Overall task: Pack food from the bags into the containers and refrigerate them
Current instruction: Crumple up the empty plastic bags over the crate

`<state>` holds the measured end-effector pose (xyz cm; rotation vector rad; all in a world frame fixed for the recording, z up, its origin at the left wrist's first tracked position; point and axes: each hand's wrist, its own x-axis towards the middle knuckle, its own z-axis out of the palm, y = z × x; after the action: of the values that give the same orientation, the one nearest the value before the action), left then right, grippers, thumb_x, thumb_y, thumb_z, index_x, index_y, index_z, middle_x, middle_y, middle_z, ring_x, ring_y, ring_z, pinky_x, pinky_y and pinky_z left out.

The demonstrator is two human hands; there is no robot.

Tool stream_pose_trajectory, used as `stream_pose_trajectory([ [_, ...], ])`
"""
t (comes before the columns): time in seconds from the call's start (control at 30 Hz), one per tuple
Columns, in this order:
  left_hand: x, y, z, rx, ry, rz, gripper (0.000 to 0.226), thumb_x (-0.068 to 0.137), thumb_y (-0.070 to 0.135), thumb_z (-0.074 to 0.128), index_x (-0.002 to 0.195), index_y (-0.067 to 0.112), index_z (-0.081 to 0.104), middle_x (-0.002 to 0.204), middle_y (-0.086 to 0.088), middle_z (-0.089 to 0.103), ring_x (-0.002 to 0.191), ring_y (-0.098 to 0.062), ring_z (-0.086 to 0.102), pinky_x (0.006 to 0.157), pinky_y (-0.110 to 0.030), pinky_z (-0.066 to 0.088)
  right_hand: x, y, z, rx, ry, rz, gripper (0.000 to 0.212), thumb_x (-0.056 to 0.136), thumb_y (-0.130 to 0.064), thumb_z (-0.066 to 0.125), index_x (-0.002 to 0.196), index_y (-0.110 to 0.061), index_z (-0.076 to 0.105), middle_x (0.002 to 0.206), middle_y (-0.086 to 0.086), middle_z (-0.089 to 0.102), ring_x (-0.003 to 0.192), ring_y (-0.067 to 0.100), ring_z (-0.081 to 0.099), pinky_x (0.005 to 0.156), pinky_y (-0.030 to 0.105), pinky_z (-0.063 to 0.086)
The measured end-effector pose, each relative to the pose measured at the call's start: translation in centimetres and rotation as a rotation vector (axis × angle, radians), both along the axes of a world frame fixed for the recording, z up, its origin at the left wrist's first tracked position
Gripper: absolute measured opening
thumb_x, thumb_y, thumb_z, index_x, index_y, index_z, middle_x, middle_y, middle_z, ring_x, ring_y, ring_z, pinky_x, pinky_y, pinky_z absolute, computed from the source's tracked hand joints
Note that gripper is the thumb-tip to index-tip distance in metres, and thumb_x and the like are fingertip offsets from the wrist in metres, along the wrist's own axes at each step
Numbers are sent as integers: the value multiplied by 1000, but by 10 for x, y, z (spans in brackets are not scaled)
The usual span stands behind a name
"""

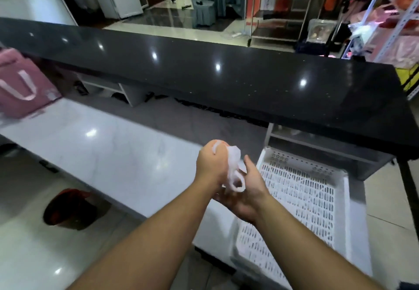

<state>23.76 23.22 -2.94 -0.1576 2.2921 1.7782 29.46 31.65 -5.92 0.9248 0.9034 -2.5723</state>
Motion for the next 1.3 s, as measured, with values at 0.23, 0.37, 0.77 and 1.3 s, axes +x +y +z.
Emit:
stream_pose_trajectory([
  [0.23,1,-125,-23,-634,529,-310,44,95,43,22,99,23,61,103,10,62,104,-14,56,109,-40,36,-36,-116,22,-94,23,72,72,93,-73,47,128,-16,71,125,8,74,119,26,69,111,38,47],
  [0.37,4,-203,-20,-693,490,-314,42,106,43,16,98,26,53,95,13,60,103,-12,58,122,-40,25,-51,-185,10,11,63,185,73,84,-72,66,121,-9,72,121,8,74,127,28,65,118,41,41],
  [0.77,24,-456,-52,-268,245,38,37,109,36,43,142,21,54,141,-3,62,130,-18,56,110,-33,43,-72,-414,-5,423,231,653,29,93,-37,73,93,-8,71,68,10,70,52,16,65,44,21,44],
  [1.3,15,-701,-89,-858,-287,220,50,105,35,46,153,24,45,155,1,46,132,-26,55,104,-41,50,-183,-622,-56,1197,557,1217,16,87,-33,74,90,-20,66,81,-4,66,71,13,61,60,22,45],
])
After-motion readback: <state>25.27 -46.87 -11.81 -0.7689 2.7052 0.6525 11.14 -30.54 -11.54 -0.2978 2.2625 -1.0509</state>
